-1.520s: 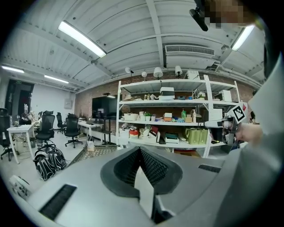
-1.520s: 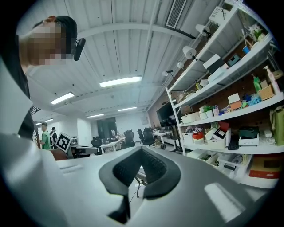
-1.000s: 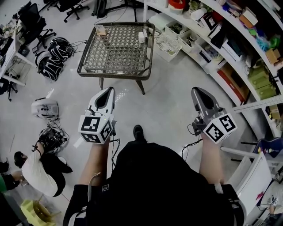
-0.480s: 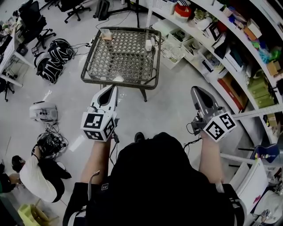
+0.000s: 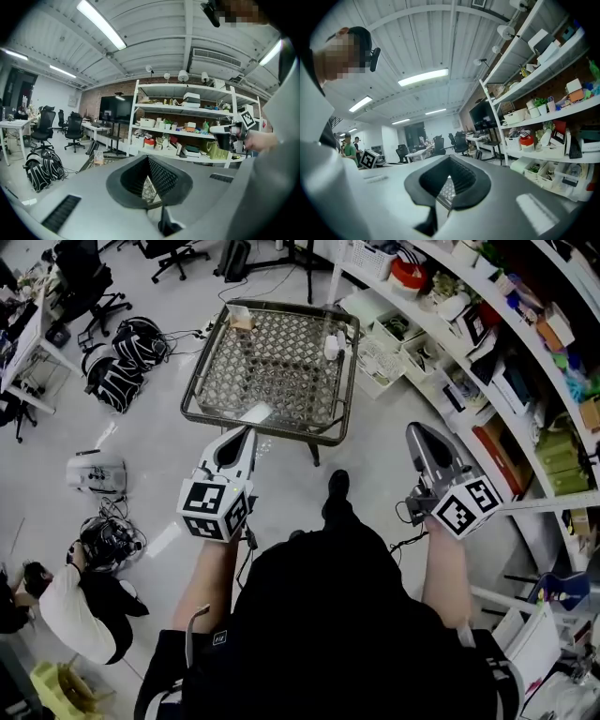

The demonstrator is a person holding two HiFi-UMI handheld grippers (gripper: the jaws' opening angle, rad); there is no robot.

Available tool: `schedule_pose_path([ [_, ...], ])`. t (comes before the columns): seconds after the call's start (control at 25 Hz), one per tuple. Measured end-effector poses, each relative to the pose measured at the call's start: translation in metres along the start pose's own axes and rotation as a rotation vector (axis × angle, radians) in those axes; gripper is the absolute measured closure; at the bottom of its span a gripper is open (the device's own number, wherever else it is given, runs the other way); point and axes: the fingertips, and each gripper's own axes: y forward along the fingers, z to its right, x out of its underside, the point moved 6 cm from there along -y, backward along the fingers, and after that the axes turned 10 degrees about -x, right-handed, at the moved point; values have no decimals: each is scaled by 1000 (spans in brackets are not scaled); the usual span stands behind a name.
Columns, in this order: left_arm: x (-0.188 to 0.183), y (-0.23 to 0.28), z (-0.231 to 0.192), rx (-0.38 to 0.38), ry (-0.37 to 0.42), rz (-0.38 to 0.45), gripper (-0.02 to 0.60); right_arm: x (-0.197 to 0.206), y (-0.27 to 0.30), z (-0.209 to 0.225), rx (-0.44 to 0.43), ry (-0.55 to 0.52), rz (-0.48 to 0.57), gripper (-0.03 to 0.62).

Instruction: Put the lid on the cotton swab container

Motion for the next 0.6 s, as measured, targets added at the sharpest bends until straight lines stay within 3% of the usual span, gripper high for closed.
schedule_pose_path([
  [0.24, -4, 38, -7, -41, -2, -38, 575, 0, 35, 44, -46, 40, -23, 585],
  [0.6, -32, 126, 4, -123, -3, -64, 575, -27, 76, 158, -92, 73, -22, 585],
])
